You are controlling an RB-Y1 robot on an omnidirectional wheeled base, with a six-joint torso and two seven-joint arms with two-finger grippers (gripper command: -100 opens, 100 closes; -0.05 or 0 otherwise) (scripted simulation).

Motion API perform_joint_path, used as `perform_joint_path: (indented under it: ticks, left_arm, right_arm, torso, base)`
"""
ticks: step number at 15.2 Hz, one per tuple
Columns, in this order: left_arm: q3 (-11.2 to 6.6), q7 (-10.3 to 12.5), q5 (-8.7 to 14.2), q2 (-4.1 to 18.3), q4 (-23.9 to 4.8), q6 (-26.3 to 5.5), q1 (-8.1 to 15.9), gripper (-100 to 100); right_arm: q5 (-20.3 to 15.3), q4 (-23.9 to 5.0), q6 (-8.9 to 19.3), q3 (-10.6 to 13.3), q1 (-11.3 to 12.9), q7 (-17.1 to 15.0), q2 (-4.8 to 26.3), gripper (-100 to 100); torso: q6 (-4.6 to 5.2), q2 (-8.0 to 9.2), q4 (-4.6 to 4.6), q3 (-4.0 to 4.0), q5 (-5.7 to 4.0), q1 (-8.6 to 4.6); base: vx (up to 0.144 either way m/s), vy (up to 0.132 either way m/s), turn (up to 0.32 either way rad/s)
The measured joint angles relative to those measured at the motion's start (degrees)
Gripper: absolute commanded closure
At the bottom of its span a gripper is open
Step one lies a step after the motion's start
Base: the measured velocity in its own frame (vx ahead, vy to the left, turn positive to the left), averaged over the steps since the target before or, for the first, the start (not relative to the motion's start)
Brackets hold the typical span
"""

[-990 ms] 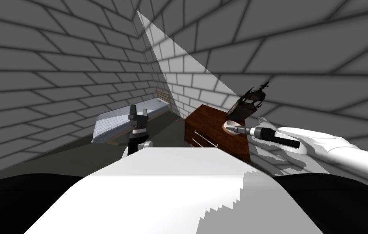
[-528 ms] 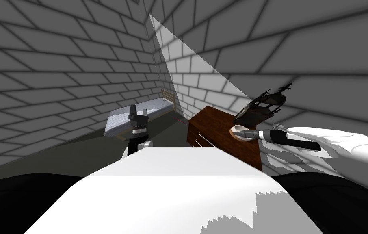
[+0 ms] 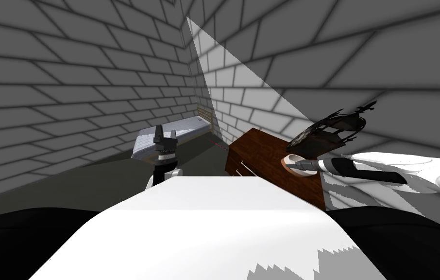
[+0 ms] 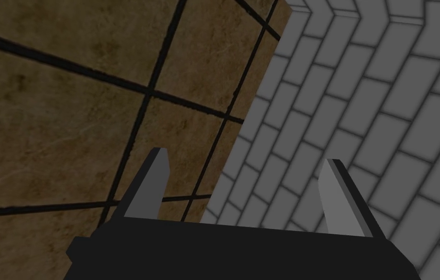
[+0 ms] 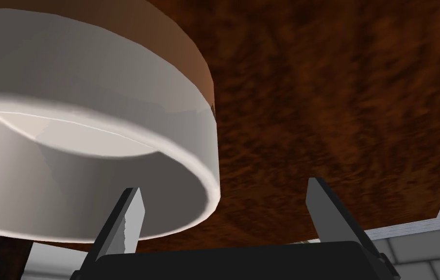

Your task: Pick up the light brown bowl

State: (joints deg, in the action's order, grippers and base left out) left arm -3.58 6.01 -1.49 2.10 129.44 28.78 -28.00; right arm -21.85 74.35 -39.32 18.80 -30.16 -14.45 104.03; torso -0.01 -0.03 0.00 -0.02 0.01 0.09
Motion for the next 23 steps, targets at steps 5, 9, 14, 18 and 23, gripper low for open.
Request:
perform_joint_path:
  ticks: [5,9,14,18,23]
  left_arm:
    - [0.0,0.0,0.0,0.0,0.0,0.0,0.0,0]
    - [0.0,0.0,0.0,0.0,0.0,0.0,0.0,0]
    - [0.0,0.0,0.0,0.0,0.0,0.0,0.0,0]
    - [-0.01,0.0,0.0,0.0,0.0,0.0,0.0,0]
    - [-0.01,0.0,0.0,0.0,0.0,0.0,0.0,0]
  right_arm:
    - [4.8,0.7,0.3,0.9,-5.9,2.0,4.8,-100]
    - [3.2,-0.8,-0.7,3.5,-7.0,1.1,6.0,-100]
    - [1.8,-2.0,-0.8,4.7,-7.3,1.1,5.2,-100]
    - [-0.2,-2.7,-0.1,4.9,-6.8,0.5,2.8,100]
    - [-0.2,-2.7,-0.2,4.9,-6.7,0.4,2.9,100]
  torso:
    - [-0.01,-0.02,-0.01,-0.01,0.03,0.04]
    - [0.0,-0.07,-0.02,-0.04,0.03,0.05]
    - [0.01,0.03,0.01,0.01,-0.02,-0.05]
    - [0.04,0.07,0.02,0.04,-0.02,-0.08]
    - [0.02,0.12,0.03,0.07,-0.01,-0.04]
  base:
    - [0.021,0.014,0.085]
    - [0.036,0.019,0.096]
    - [0.017,0.003,0.087]
    - [0.007,-0.004,0.045]
    - [-0.003,0.001,-0.03]
